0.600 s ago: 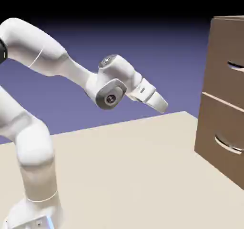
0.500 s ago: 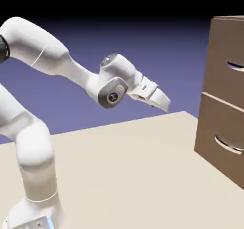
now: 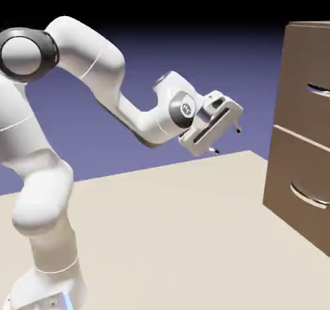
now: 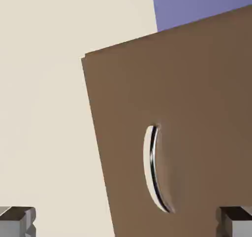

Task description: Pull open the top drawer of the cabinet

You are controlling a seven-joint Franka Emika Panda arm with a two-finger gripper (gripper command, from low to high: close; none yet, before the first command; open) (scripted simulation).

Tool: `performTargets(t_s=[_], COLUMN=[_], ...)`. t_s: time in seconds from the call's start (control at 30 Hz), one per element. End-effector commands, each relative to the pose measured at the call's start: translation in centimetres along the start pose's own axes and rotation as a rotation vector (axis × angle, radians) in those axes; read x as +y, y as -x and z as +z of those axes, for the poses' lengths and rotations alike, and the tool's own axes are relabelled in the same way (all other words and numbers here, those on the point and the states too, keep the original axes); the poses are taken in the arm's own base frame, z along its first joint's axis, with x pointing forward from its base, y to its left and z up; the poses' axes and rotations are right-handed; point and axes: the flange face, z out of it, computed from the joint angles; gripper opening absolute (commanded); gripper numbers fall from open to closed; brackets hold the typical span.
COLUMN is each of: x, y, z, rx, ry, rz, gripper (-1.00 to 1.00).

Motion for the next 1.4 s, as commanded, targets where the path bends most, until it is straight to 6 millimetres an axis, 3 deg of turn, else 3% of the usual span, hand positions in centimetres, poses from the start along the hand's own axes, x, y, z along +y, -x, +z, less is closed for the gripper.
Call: performTargets(t_s=[0.0,0.4,0.73,1.07,1.37], x=[-0.2,-0.9,1.1,6.6,15.1], y=[-0.3,-3.2,-4.6,-5.0,-3.8], z=[0.4,4.8,7.3,8.2,7.5], rx=[0.000,0.034,0.060,-0.042,-0.373], ry=[0.004,0.078,0.240,0.525,0.818], rz=[-0.079,-0.975,-1.640,-2.211,-2.618], gripper=[0.00,0.00,0.00,0.00,0.00])
